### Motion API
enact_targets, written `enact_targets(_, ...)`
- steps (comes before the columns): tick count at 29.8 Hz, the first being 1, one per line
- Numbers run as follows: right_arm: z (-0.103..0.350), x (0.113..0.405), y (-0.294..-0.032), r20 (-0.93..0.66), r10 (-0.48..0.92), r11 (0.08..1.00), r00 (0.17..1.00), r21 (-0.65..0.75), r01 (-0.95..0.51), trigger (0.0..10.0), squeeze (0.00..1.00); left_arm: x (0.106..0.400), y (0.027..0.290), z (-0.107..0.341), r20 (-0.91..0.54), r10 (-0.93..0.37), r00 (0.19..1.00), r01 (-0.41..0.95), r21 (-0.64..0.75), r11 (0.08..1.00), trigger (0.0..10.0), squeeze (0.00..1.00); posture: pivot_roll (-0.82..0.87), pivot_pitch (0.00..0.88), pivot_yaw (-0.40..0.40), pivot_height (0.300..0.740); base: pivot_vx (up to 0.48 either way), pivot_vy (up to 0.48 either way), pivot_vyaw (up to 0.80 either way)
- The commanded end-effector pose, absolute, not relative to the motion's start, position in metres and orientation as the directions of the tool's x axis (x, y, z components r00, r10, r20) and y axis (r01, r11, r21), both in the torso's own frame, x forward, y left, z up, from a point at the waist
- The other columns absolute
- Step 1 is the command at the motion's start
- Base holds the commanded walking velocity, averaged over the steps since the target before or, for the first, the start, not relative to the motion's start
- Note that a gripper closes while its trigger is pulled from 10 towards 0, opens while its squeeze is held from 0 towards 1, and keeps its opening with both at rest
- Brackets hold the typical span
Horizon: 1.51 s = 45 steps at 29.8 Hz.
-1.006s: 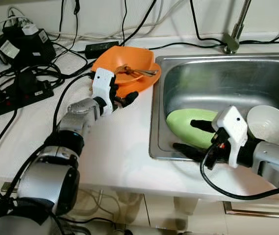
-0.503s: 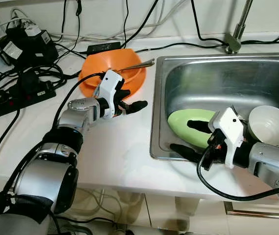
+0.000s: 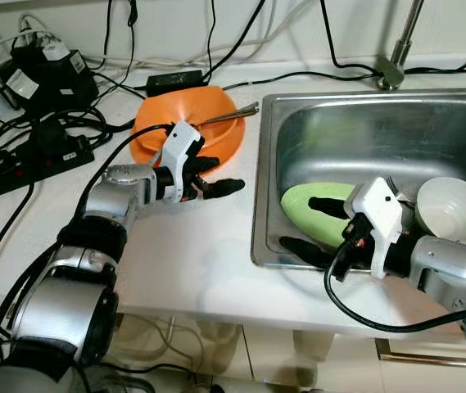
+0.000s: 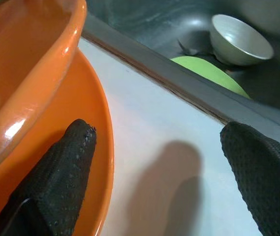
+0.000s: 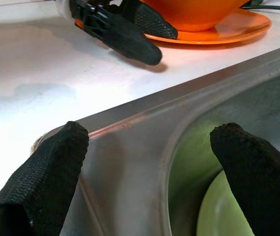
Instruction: Kitchen organization
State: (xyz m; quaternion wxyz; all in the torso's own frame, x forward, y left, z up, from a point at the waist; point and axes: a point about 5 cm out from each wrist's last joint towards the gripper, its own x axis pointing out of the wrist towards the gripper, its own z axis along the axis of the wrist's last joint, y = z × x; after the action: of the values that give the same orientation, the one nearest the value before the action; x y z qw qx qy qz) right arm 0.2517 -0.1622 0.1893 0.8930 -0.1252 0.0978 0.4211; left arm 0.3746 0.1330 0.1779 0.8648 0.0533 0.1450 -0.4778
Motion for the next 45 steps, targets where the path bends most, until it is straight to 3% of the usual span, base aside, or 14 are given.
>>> enact_targets(1,0.190,0.253,-0.159,-0.271,0.731,0.609,0.627,-0.157,-0.778,10.0,0.00,0.362,0.135,0.154,-0.396,-0.818,0.417,0.860,-0.120,0.497,10.0,0.00,-0.19,0.078,0.150,0.740,0.000,0.000,0.00)
enact_targets(11,0.190,0.258,-0.155,-0.259,0.737,0.605,0.624,-0.159,-0.780,10.0,0.00,0.332,0.127,0.161,-0.383,-0.865,0.323,0.920,-0.086,0.382,10.0,0.00,-0.18,0.064,0.148,0.740,0.000,0.000,0.00)
enact_targets(15,0.189,0.262,-0.153,-0.249,0.742,0.602,0.622,-0.162,-0.782,10.0,0.00,0.303,0.118,0.169,-0.385,-0.900,0.206,0.960,-0.100,0.262,10.0,0.00,-0.16,0.050,0.152,0.740,0.000,0.000,0.00)
enact_targets(24,0.187,0.267,-0.148,-0.234,0.746,0.602,0.623,-0.163,-0.782,10.0,0.00,0.280,0.113,0.166,-0.410,-0.892,0.188,0.963,-0.101,0.250,10.0,0.00,-0.14,0.027,0.155,0.740,0.000,0.000,0.00)
enact_targets(36,0.186,0.275,-0.144,-0.214,0.756,0.595,0.619,-0.171,-0.786,10.0,0.00,0.256,0.126,0.162,-0.429,-0.868,0.250,0.935,-0.126,0.331,10.0,0.00,-0.10,0.001,0.145,0.740,0.000,0.000,0.00)
enact_targets(42,0.185,0.279,-0.140,-0.204,0.761,0.590,0.616,-0.176,-0.788,10.0,0.00,0.266,0.123,0.172,-0.367,-0.853,0.371,0.912,-0.026,0.408,10.0,0.00,-0.09,0.000,0.140,0.740,0.000,0.000,0.00)
enact_targets(45,0.185,0.281,-0.138,-0.198,0.764,0.588,0.614,-0.179,-0.789,10.0,0.00,0.280,0.122,0.182,-0.293,-0.824,0.485,0.869,0.056,0.492,10.0,0.00,-0.08,0.000,0.138,0.740,0.000,0.000,0.00)
